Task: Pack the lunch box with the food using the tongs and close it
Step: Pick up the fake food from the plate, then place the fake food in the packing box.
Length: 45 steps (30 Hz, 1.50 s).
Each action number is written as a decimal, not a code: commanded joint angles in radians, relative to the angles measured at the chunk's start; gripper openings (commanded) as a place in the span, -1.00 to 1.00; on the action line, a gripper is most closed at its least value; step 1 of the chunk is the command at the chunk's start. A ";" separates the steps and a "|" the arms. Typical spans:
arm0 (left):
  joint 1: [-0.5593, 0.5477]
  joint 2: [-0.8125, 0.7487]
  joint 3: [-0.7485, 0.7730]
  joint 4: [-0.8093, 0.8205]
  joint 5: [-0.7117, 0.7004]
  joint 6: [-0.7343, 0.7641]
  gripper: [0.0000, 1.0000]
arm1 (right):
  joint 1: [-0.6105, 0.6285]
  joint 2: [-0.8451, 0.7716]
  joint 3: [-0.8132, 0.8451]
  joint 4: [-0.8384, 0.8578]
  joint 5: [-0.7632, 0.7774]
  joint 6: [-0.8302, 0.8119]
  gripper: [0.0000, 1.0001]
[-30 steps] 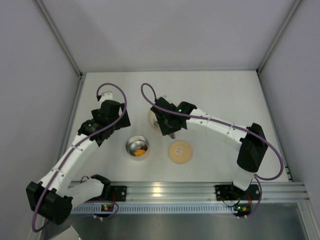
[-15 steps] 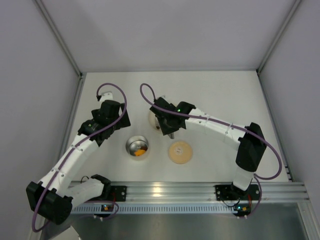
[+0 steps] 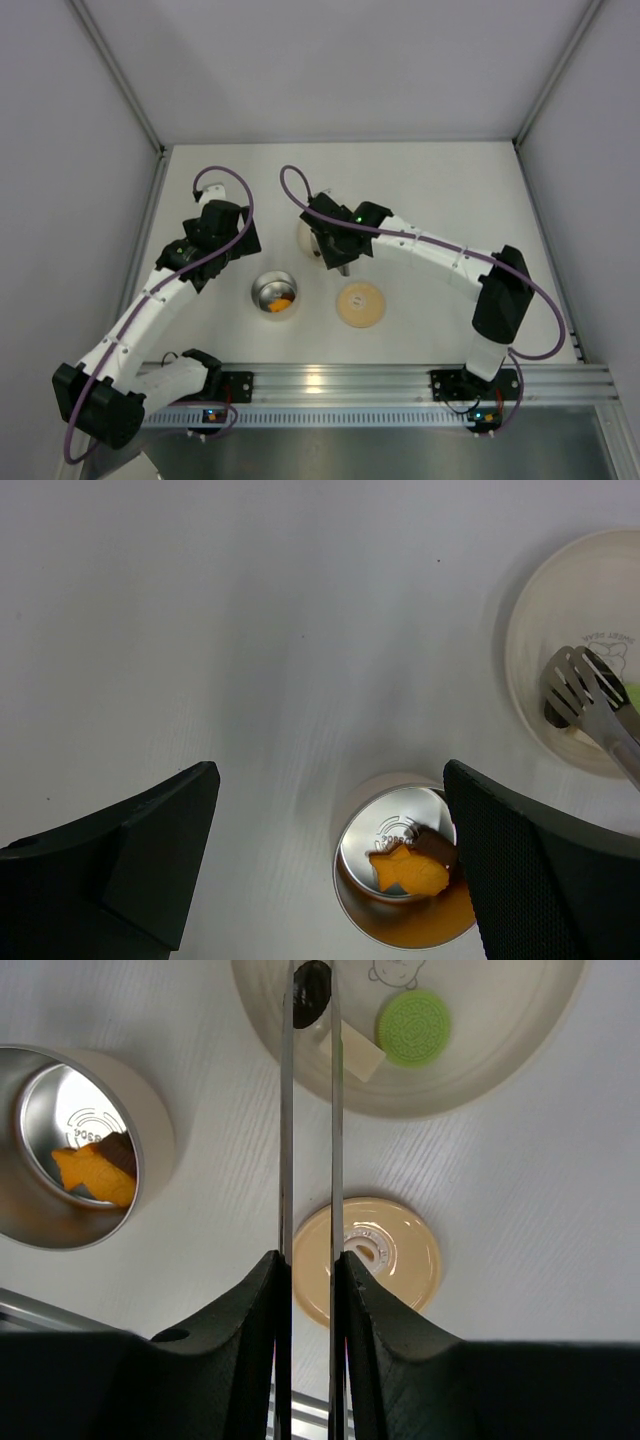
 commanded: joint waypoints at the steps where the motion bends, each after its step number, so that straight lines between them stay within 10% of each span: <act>1: 0.004 0.001 0.022 0.009 0.000 -0.006 0.98 | -0.015 -0.082 0.074 -0.014 0.039 -0.011 -0.61; 30: 0.006 0.005 0.023 0.009 0.002 -0.010 0.98 | 0.283 -0.174 0.088 -0.032 -0.019 0.089 -0.59; 45: 0.004 0.005 0.022 0.012 0.006 -0.009 0.98 | 0.304 -0.185 0.057 -0.031 -0.008 0.098 -0.22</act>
